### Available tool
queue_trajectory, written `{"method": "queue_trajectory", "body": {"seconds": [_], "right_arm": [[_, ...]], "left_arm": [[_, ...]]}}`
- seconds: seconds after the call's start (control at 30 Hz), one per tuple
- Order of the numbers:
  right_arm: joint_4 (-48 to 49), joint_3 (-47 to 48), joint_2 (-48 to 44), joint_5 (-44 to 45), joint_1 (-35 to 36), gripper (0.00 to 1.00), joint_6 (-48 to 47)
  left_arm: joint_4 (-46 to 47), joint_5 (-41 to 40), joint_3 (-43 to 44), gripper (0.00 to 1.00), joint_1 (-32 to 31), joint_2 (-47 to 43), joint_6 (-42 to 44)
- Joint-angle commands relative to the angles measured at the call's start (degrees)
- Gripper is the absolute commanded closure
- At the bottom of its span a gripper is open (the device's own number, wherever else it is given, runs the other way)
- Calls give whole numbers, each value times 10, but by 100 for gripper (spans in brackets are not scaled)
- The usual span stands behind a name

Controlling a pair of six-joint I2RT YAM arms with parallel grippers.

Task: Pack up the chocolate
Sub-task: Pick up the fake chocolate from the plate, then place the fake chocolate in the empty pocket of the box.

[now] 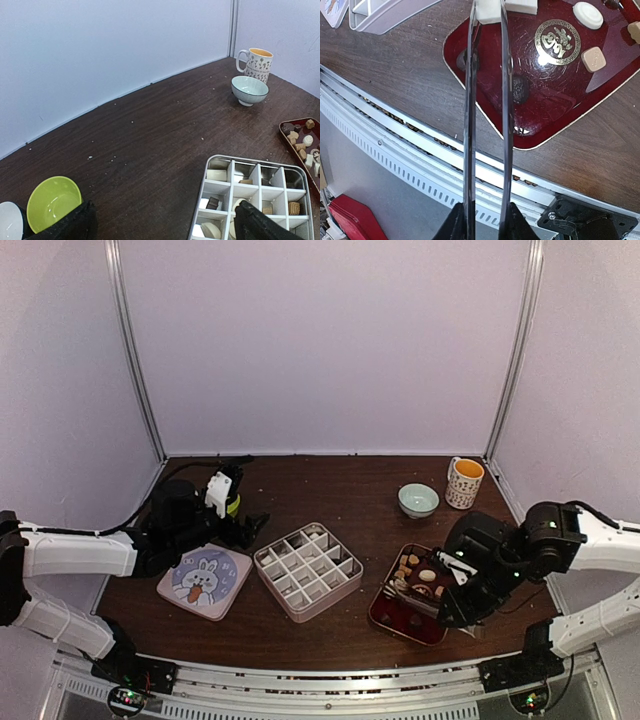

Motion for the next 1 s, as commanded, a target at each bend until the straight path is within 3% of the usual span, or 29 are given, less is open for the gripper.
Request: {"method": "queue_trajectory", "body": {"seconds": [0.0, 0.43, 0.97], "right_arm": [[-17, 39, -20, 33, -4, 77, 5], [69, 109, 24, -8, -4, 77, -30], [172, 152, 147, -54, 8, 77, -49]], "left_arm": [[18, -2, 15, 2, -3, 4, 3], [17, -5, 15, 2, -2, 4, 4], [18, -2, 15, 2, -2, 7, 4]]}}
